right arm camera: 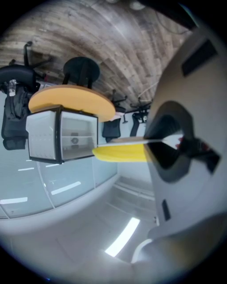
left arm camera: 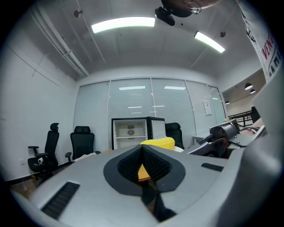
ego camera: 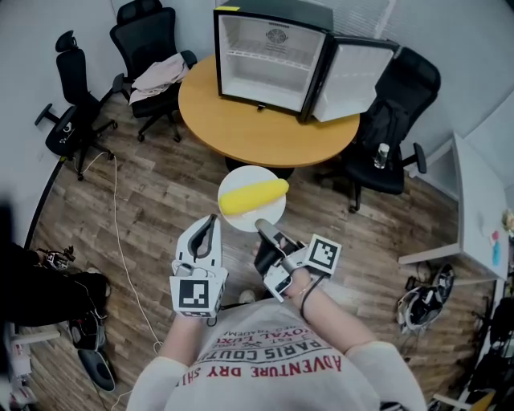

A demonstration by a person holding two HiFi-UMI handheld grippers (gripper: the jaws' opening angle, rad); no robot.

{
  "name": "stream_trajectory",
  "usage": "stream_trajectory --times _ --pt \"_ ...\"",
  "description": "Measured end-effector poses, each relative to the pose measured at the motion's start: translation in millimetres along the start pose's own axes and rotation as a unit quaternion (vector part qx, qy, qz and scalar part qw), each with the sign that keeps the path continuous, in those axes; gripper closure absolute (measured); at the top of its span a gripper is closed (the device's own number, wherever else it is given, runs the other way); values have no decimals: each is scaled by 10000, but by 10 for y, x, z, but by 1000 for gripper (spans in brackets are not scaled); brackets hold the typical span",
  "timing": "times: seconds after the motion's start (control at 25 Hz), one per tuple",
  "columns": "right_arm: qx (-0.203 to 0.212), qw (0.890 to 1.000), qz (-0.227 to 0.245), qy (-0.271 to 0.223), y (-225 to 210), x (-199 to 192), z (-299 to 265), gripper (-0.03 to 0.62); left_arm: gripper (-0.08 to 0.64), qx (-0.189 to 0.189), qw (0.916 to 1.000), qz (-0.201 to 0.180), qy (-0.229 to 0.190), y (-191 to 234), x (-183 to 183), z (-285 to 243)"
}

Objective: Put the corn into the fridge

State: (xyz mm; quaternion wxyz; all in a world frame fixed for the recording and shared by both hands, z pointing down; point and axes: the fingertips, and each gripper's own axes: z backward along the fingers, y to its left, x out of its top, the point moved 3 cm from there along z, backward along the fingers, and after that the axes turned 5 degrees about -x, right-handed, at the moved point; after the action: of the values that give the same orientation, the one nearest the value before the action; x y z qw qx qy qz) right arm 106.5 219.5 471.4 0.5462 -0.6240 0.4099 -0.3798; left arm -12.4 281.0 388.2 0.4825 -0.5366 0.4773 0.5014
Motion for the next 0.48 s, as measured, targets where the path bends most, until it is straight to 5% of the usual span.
stream_trajectory --times 0.48 --pt "-90 9994 -3 335 -26 562 -763 554 535 276 9996 42 91 456 -120 -728"
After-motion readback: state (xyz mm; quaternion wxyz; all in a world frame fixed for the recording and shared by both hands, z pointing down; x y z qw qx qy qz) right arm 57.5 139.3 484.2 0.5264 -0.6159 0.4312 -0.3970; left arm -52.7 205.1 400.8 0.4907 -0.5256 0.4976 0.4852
